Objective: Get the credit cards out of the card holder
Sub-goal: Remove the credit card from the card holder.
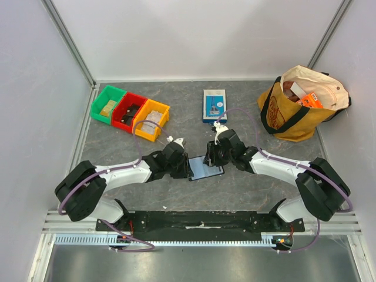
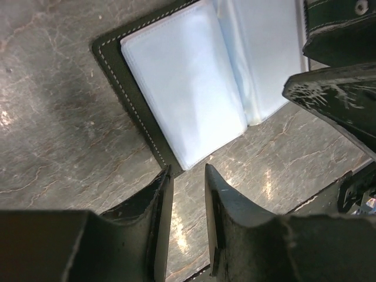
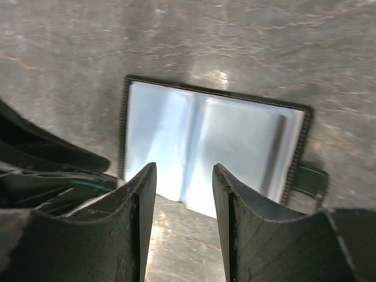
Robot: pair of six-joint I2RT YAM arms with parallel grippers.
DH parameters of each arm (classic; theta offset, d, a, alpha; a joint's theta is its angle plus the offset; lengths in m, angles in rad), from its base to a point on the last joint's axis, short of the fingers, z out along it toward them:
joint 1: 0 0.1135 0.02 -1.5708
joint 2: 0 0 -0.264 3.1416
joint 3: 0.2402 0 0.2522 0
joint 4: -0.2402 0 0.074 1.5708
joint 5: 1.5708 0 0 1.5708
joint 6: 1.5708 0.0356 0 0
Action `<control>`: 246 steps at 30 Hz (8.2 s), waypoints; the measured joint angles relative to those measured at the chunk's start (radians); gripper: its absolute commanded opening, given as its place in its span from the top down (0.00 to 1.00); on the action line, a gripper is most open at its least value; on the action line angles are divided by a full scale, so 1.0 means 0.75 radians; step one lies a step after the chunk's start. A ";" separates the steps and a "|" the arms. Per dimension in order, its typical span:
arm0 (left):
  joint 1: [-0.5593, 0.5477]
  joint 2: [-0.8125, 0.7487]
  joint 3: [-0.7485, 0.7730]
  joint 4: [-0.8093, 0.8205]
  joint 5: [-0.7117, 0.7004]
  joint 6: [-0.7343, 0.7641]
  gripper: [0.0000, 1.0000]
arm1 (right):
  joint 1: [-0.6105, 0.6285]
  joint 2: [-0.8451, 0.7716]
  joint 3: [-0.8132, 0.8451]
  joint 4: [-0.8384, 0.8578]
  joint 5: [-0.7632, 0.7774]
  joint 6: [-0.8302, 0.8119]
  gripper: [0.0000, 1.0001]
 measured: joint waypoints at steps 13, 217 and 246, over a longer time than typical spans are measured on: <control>0.013 0.149 0.217 -0.039 -0.095 0.054 0.66 | 0.000 -0.007 0.001 -0.151 0.200 -0.035 0.48; 0.011 0.166 0.122 -0.003 -0.039 0.072 0.65 | 0.220 0.035 0.057 -0.286 0.339 0.096 1.00; 0.041 -0.346 -0.065 0.021 -0.182 -0.062 0.62 | 0.172 0.018 0.203 -0.294 0.022 -0.213 0.56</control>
